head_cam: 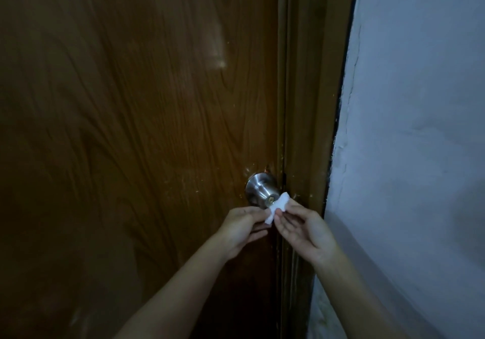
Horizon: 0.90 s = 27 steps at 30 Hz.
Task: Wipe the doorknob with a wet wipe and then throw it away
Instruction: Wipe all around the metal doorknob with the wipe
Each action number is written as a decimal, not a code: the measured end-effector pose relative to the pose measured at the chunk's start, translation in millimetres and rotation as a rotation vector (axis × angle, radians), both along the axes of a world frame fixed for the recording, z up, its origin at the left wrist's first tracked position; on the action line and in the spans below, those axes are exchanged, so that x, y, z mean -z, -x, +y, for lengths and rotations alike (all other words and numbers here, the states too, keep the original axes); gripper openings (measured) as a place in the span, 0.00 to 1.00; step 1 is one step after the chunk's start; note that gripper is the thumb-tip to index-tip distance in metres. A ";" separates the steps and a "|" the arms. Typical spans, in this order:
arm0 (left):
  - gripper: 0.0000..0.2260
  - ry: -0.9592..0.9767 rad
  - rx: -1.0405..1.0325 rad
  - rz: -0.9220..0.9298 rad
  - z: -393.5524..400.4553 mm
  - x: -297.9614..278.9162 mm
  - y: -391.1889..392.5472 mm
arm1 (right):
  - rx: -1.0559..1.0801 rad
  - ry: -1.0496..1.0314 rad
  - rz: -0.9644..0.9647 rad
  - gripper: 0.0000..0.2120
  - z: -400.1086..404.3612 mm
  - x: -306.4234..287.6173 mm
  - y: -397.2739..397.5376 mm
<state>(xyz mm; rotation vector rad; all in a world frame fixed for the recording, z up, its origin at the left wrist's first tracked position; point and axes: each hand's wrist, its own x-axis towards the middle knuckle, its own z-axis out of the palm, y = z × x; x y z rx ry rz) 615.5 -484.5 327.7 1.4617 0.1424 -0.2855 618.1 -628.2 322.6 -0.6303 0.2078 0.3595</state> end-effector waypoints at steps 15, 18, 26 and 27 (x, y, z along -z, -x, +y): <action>0.08 0.145 -0.026 0.047 8.3 8.4 24.0 | 0.124 0.525 -0.290 0.08 1.9 20.3 18.4; 0.13 0.213 0.018 0.118 10.9 8.5 23.5 | 0.078 0.577 -0.355 0.09 3.6 21.2 20.5; 0.07 -0.131 -0.105 0.004 12.4 14.1 18.7 | 0.131 0.712 -0.418 0.07 2.5 29.5 19.9; 0.07 -0.124 -0.189 0.013 13.4 15.2 16.5 | 0.139 0.692 -0.415 0.07 0.6 29.6 20.4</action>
